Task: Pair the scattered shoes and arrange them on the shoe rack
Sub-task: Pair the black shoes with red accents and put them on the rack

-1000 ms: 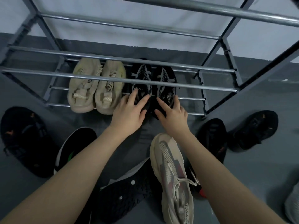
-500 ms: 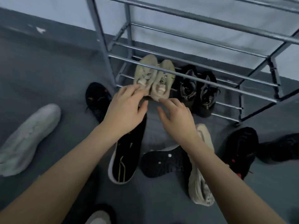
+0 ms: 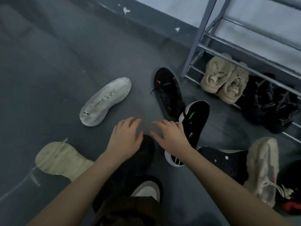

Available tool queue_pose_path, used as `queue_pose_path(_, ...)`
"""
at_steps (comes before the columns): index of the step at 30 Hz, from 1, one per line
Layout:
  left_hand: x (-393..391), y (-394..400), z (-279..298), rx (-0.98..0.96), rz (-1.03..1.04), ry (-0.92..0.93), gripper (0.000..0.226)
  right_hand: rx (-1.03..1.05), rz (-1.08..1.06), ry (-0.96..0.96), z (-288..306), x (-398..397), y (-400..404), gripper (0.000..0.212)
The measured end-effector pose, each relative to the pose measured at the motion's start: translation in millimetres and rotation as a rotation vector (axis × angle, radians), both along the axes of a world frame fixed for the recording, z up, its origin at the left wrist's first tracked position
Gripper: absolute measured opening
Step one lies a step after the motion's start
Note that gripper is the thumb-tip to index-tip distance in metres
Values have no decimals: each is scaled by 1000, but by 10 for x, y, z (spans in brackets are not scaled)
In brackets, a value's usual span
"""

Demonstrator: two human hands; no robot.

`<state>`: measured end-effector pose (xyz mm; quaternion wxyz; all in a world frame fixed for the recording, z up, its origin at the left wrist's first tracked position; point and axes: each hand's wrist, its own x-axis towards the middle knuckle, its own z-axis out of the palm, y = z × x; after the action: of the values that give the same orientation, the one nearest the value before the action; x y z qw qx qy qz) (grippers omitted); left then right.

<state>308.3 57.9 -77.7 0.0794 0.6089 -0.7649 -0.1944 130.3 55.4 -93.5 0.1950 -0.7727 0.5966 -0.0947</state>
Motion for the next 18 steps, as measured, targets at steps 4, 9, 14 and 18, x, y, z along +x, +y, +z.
queue_pose_path(4,119,247,-388,179,-35,-163,77,74,60,135,-340,105,101,42)
queue_pose_path(9,46,442,-626,277,-60,-256,110,-25,102,263,-597,167,178,34)
queue_pose_path(14,-17,422,-621,276,-55,-281,117,-26,76,192,-646,189,171,33)
queue_pose_path(18,-29,360,-518,209,-9,-181,111,-36,30,20,-537,149,186,44)
